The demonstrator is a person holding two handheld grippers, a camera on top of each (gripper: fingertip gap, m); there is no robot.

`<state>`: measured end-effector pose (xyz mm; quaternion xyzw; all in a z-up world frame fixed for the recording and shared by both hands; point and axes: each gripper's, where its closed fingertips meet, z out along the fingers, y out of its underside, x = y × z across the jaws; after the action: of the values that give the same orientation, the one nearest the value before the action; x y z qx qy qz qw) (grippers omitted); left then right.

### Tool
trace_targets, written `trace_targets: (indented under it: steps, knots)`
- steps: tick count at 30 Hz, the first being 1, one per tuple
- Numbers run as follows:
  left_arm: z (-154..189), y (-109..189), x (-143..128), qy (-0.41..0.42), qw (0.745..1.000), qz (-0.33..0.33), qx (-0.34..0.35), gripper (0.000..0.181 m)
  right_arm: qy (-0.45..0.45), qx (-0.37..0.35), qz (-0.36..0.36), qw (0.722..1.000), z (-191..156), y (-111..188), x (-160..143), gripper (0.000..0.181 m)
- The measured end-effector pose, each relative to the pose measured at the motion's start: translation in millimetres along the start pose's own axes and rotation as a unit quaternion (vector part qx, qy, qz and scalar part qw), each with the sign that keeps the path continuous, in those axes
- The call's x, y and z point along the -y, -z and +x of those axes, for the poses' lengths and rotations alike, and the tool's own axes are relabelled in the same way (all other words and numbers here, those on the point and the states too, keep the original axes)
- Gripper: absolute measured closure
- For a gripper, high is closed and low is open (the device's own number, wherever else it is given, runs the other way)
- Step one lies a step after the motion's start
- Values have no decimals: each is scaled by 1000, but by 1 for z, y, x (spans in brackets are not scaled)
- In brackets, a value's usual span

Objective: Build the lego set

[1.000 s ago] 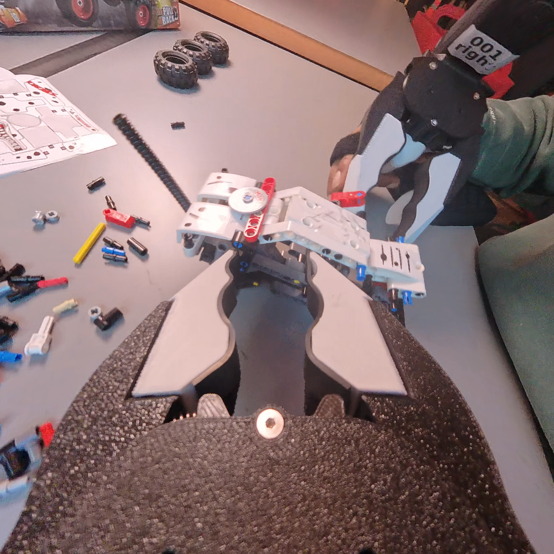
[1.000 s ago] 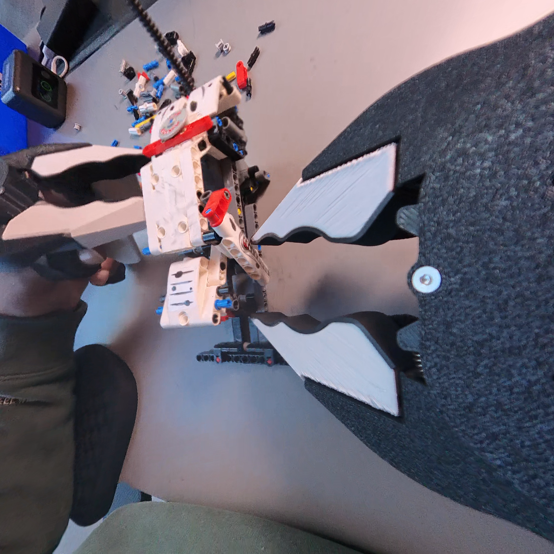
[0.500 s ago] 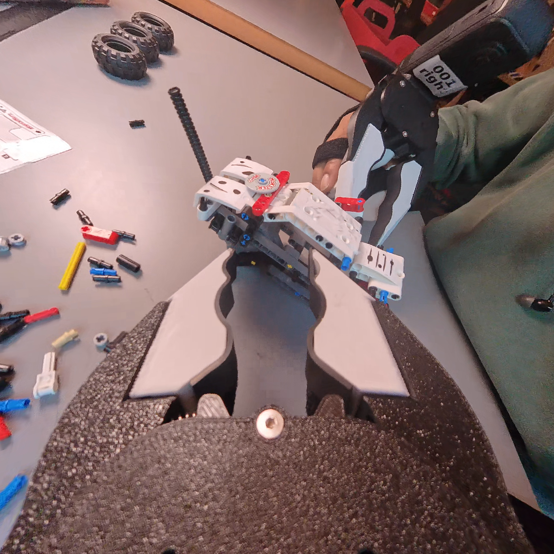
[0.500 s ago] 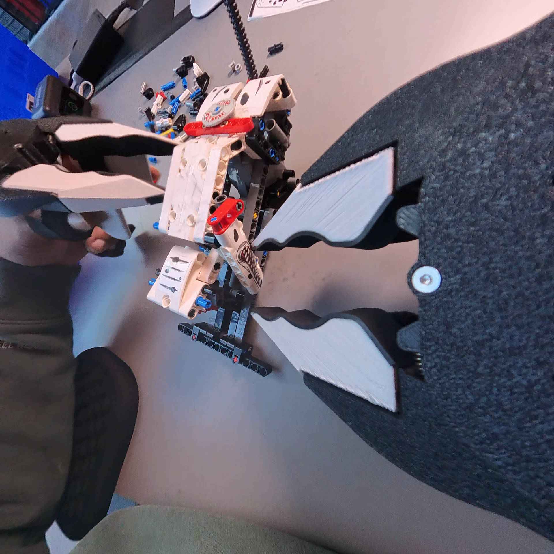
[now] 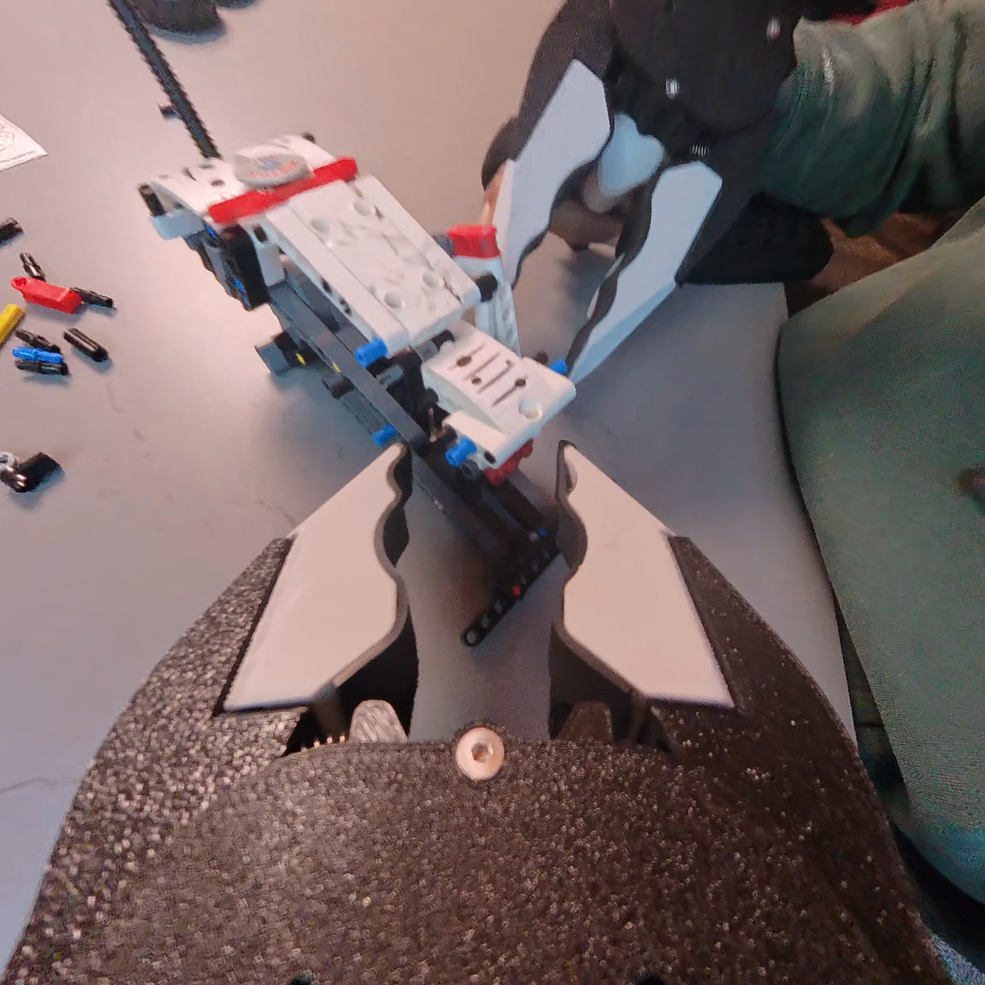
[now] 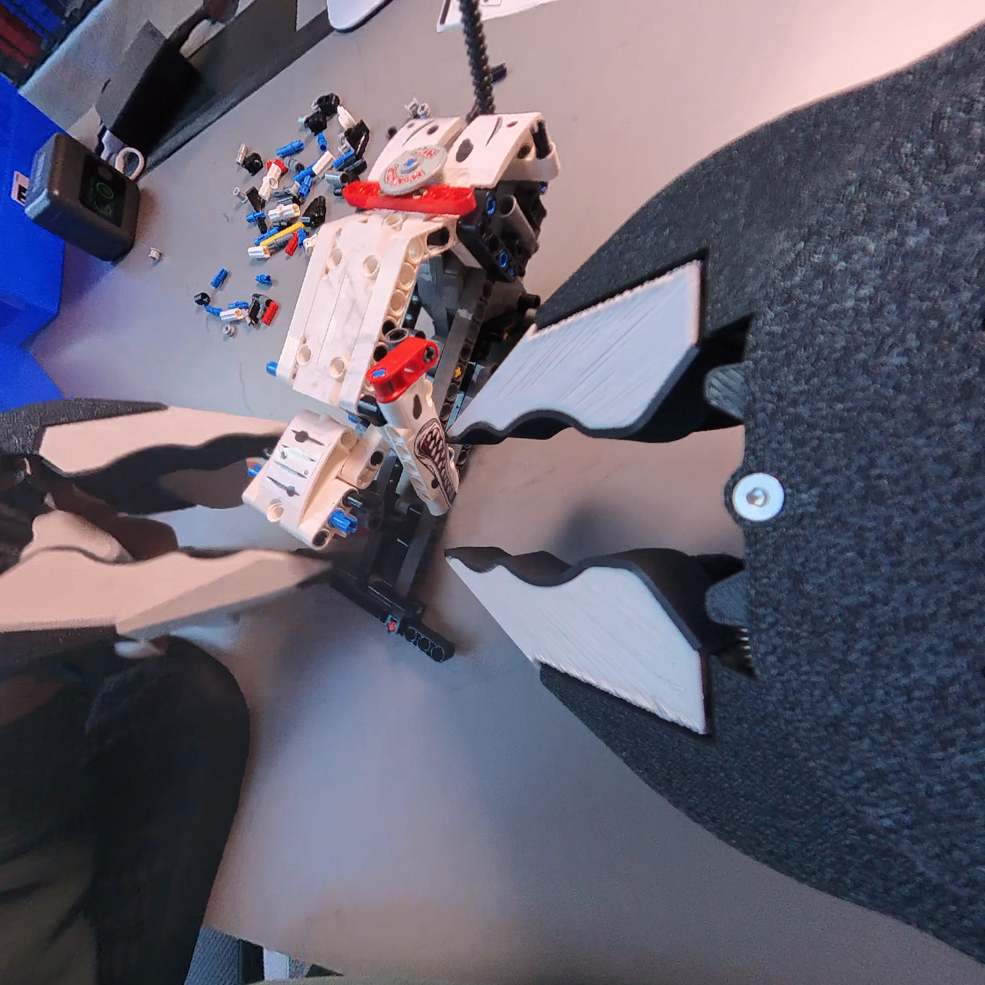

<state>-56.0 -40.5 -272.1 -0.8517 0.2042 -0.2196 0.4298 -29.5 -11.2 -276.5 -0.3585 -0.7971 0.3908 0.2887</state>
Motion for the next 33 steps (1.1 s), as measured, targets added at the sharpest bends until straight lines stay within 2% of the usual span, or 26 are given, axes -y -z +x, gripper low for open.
trace_targets:
  steps: [4, 7, 10, 13, 15, 18, 21, 23, 25, 28, 33]
  knots:
    - [-12, 11, 20, 17, 997, 27, -66, 142, 5, -26, 15, 1000, 1, -6, 8, 133]
    - [-15, 18, 32, 31, 988, 43, -142, 142, -5, -32, 39, 999, 2, -8, 17, 137]
    - [-21, 23, 46, 90, 965, 71, -235, 144, -1, -9, 66, 998, -10, -11, 31, 148]
    - [-22, 21, 51, 124, 939, 73, -312, 150, 63, -28, 44, 997, -16, -18, 32, 139]
    - [-25, 21, 53, 128, 931, 65, -335, 149, 82, -25, 49, 995, -16, -10, 36, 143]
    - [-34, 23, 55, 119, 935, 58, -330, 151, 95, -63, 84, 990, 11, 16, 51, 145]
    - [-44, 25, 49, 120, 941, 26, -316, 146, 159, -138, 60, 976, 58, 33, 51, 135]
    - [-52, 23, 45, 128, 944, 5, -305, 147, 177, -131, -6, 975, 76, 25, 34, 117]
    - [-60, 18, 42, 133, 949, -10, -286, 149, 191, -118, -49, 973, 89, 11, 23, 113]
    - [-69, 9, 36, 134, 957, -24, -256, 147, 214, -120, -98, 964, 112, -5, 14, 122]
    - [-95, 11, 28, 128, 984, -6, -124, 141, 198, -89, -116, 969, 121, -9, 12, 125]
